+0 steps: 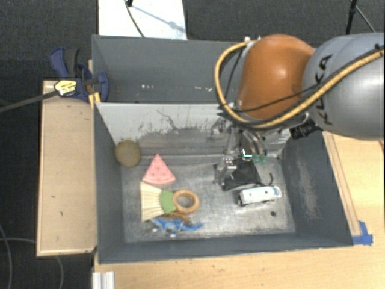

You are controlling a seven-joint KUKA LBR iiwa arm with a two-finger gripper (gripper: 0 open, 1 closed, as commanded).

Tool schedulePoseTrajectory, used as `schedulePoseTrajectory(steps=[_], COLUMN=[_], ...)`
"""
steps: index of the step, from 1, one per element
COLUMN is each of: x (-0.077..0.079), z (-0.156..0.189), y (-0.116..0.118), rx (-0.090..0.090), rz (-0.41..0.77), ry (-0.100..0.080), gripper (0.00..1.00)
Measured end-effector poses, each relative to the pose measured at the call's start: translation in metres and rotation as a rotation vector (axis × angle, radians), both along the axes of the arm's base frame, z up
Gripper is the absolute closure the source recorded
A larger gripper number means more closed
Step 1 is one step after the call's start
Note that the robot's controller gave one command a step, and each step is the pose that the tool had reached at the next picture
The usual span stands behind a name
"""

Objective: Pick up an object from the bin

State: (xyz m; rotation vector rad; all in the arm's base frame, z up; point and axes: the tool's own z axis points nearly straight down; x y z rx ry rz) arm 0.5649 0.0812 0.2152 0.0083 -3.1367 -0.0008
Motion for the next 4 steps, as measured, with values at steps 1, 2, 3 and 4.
schedulePoseTrajectory(steps=[1, 2, 3, 4], x=[0.002, 0.002, -0.016, -0.029], z=[0.004, -0.046, -0.106, -0.135], y=[0.000, 0.002, -0.009, 0.008], rx=[0.001, 0.001, 0.001, -0.001], rz=[-0.002, 0.050, 0.129, 0.120], ry=[-0.008, -0.015, -0.011, -0.005], gripper=[0.00, 0.00, 0.00, 0.00])
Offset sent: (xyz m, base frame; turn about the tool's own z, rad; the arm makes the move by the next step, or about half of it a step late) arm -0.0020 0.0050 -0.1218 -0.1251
